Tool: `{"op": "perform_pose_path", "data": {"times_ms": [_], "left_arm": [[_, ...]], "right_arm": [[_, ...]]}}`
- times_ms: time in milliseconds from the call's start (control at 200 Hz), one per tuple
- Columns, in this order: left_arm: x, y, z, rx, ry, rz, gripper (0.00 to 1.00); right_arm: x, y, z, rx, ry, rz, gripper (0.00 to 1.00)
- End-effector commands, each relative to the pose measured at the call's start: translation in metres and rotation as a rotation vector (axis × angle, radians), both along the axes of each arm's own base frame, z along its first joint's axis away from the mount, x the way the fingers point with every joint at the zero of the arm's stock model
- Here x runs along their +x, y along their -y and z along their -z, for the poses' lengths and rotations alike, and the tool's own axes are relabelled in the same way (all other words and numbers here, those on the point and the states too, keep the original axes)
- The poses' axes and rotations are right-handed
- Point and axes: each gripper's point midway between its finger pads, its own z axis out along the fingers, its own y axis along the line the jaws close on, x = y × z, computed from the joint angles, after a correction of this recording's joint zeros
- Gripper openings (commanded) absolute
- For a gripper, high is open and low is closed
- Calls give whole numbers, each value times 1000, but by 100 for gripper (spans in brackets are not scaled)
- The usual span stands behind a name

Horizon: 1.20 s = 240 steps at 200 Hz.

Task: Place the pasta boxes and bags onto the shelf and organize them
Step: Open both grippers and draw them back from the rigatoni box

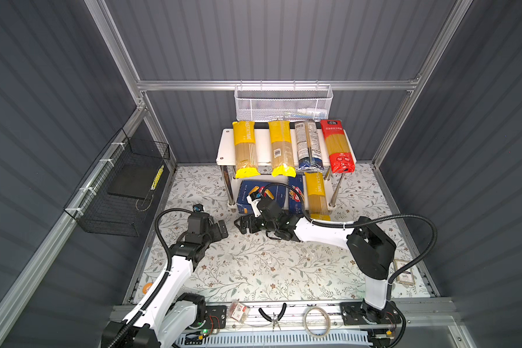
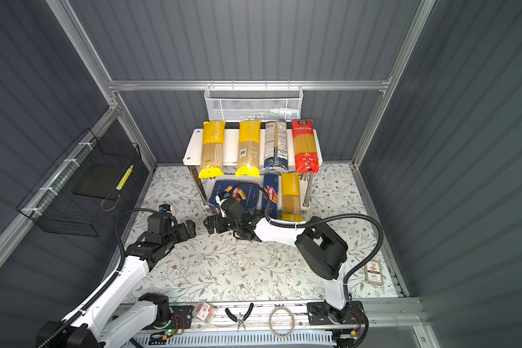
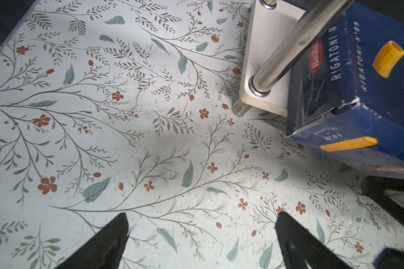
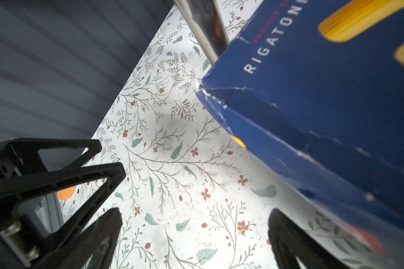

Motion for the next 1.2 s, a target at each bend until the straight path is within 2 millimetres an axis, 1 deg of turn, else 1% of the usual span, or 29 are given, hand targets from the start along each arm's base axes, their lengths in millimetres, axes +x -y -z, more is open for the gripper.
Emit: {"op": "perform_pose_path", "data": {"times_ms": [0, 155, 385, 500, 695, 840, 995, 1105, 1150, 1195], "left_arm": [[4, -3, 3, -2, 10, -22, 99], [7, -5, 4, 20, -11, -22, 99], [7, -4, -3, 24, 1, -11, 100], [9, -3, -1, 23, 1, -6, 99], [12, 0, -1, 19, 6, 7, 99], [11, -2, 0, 31, -2, 7, 99], [12, -4, -5, 39, 19, -5, 99], [15, -6, -8, 52, 26, -8, 99], [16, -6, -9, 61, 29, -5, 99], [16, -7, -11, 72, 37, -3, 99]], "right_arm": [[17, 3, -12, 9, 36, 48, 99], [28, 16, -2, -49, 51, 81, 99], [37, 25, 8, -89, 40, 87, 99], [41, 26, 8, -92, 39, 86, 99], [47, 22, 15, -111, 45, 82, 99], [51, 17, 12, -117, 56, 68, 99], [53, 14, 4, -122, 73, 52, 99], [52, 18, -1, -137, 86, 55, 99], [48, 21, -4, -142, 86, 47, 99], [40, 29, -4, -152, 87, 46, 99]]}}
